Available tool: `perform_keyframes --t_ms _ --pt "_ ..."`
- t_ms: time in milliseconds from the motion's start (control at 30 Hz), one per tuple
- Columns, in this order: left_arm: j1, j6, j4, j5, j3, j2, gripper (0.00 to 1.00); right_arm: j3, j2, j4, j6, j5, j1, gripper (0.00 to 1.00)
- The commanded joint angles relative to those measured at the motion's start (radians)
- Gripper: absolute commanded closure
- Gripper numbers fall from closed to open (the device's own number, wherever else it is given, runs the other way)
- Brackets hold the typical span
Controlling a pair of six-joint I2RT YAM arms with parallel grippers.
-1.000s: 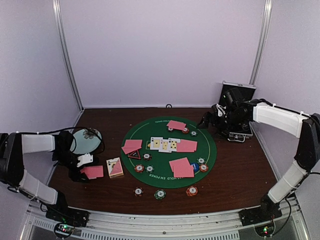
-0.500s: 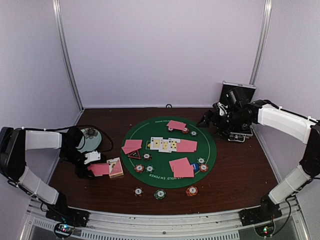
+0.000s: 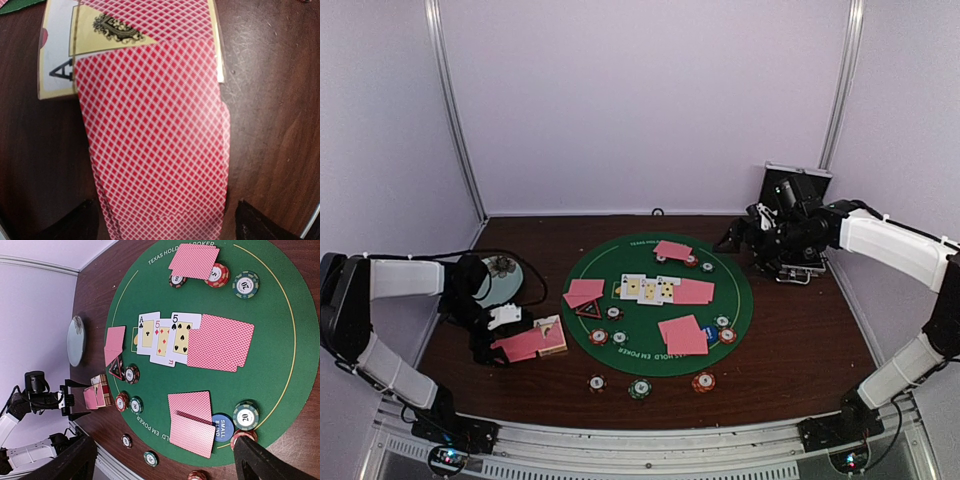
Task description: Distribute texas hold em gaming equipment
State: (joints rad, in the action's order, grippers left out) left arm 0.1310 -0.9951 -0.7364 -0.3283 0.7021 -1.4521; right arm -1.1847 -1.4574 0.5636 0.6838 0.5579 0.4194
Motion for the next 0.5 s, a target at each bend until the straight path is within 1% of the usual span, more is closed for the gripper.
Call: perform_keyframes --t_ms 0,200,300,367,433,467 --pt "0.003 0.041 -0.117 -0.027 0.072 0.014 0.03 0.000 0.035 0.018 -0.010 0.000 0.007 0.00" --pt "0.002 0.087 -0.263 -0.123 0.197 0.044 0.02 0.010 0.055 0.057 -0.042 -0.052 0.008 0.01" --pt "0.001 0.132 -0.298 -0.132 0.263 0.051 0.02 0.013 0.082 0.084 -0.077 -0.122 0.012 0.00" --pt "-0.010 0.209 -0.238 -0.119 0.289 0.059 0.02 0.022 0.120 0.095 -0.109 -0.233 0.012 0.00" --pt "-0.037 0.333 -0.110 -0.098 0.306 0.070 0.02 0.044 0.172 0.090 -0.144 -0.408 0.012 0.01" --pt "-0.055 0.394 -0.053 -0.110 0.314 0.075 0.02 0.069 0.200 0.073 -0.155 -0.508 0.012 0.01"
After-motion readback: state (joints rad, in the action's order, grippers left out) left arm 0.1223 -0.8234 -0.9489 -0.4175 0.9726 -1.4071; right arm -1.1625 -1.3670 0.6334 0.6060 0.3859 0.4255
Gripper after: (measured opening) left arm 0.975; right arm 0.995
